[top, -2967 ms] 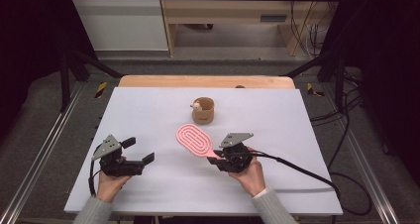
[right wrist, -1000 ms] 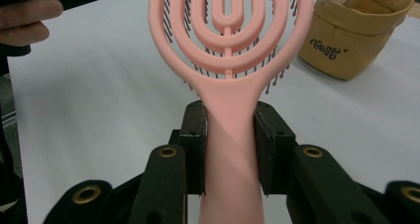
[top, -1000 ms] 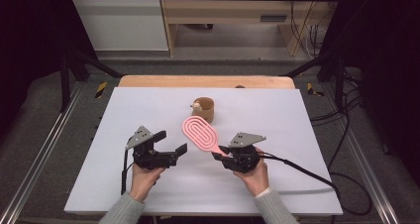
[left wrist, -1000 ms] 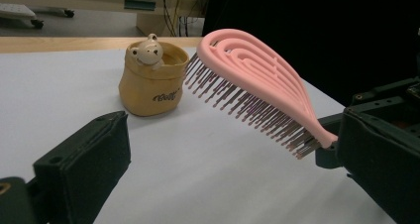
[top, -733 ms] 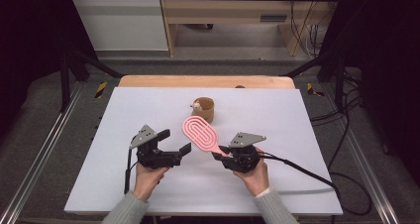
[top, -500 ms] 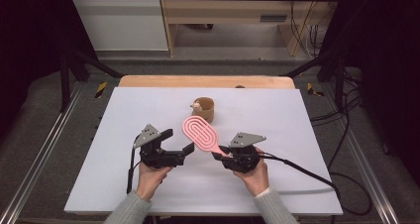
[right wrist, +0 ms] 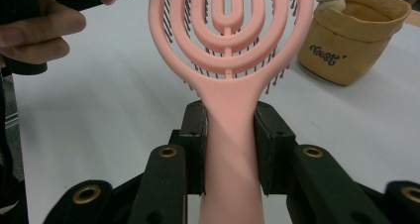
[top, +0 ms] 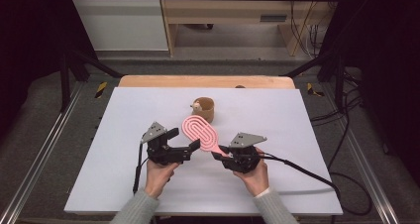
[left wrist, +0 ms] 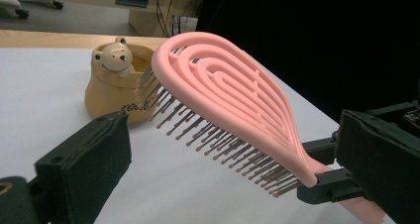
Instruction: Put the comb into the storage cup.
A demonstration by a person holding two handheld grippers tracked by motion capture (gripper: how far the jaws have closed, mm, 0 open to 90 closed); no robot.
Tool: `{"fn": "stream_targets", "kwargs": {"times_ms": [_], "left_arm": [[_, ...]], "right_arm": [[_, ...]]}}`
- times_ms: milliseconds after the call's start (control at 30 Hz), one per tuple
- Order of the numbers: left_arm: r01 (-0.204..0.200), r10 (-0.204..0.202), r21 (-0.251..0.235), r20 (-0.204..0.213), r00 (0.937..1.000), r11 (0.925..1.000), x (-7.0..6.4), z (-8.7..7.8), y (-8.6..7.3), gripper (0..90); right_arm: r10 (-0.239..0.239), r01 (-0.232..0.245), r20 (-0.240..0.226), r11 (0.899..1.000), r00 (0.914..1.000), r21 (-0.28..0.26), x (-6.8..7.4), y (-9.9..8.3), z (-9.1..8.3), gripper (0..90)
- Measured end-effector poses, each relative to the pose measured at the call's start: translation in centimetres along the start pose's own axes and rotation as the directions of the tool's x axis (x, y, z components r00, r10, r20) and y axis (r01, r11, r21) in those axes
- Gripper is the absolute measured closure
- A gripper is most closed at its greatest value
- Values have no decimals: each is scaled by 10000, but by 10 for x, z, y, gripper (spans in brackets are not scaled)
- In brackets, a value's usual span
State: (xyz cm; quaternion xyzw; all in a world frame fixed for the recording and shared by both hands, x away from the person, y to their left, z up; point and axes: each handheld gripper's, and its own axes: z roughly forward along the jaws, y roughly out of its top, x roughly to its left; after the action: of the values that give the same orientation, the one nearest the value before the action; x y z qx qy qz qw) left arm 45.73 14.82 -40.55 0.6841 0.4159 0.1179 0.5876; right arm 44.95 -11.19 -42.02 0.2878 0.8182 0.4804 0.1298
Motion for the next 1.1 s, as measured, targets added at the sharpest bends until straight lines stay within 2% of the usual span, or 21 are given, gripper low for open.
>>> {"fn": "stream_targets", "kwargs": {"times_ms": [300, 467, 767, 1100], "left_arm": [[137, -140, 128, 215, 9997, 9998, -4, 9, -4, 99], [275, -280, 133, 422, 9987, 9995, -7, 13, -5, 190], [533, -535, 67, 433, 9976, 9986, -9, 17, -7, 349], [1096, -1095, 20, 523, 9926, 9940, -7, 18, -6, 407]], "right_arm": [[-29, 28, -32, 9999, 10000, -118, 1, 0, -1, 701], [-33, 33, -48, 9998, 10000, -177, 1, 0, -1, 701], [-70, 65, -146, 9994, 9999, -351, 2, 0, -2, 701], [-103, 92, -288, 9992, 9995, -386, 3, 0, 0, 700]]}}
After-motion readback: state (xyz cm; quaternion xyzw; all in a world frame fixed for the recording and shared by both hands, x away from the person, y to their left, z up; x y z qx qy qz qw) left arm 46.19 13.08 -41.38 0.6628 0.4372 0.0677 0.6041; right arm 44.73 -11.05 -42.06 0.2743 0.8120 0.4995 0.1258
